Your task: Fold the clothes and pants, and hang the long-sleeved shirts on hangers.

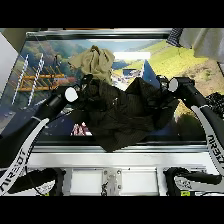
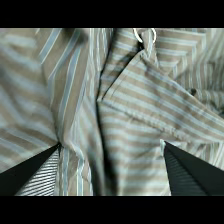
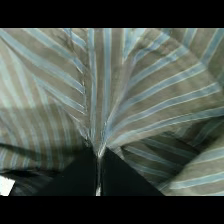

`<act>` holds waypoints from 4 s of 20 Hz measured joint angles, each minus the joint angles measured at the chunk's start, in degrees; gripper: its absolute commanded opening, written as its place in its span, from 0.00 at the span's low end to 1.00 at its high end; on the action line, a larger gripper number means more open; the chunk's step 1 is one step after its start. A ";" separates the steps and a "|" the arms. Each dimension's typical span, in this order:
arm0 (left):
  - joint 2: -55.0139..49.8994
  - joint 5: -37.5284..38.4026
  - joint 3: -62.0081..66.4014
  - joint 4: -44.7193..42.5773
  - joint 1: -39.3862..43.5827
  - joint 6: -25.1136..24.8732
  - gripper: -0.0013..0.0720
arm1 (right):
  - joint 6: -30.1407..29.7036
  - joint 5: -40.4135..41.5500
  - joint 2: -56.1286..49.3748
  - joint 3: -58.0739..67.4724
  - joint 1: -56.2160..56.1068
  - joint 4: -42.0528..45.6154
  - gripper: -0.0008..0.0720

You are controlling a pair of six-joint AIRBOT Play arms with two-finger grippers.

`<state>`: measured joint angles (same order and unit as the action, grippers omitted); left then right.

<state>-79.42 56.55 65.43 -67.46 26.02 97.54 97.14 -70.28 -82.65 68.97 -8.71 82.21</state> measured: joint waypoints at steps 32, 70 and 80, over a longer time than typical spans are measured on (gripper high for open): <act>-13.73 13.29 32.30 -12.11 4.44 7.26 0.04 | 2.95 -5.22 22.71 -0.46 -5.01 6.40 0.03; 15.85 16.00 9.22 -17.03 -13.88 -1.22 1.00 | 17.79 -27.45 27.71 3.85 -20.76 7.61 0.03; -12.72 5.70 18.47 -38.58 -27.32 -2.89 0.93 | 17.79 -27.45 27.71 3.85 -20.76 7.58 0.03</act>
<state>-92.14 62.26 83.90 -106.04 -1.30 94.65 114.93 -97.73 -54.94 72.82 -29.47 89.80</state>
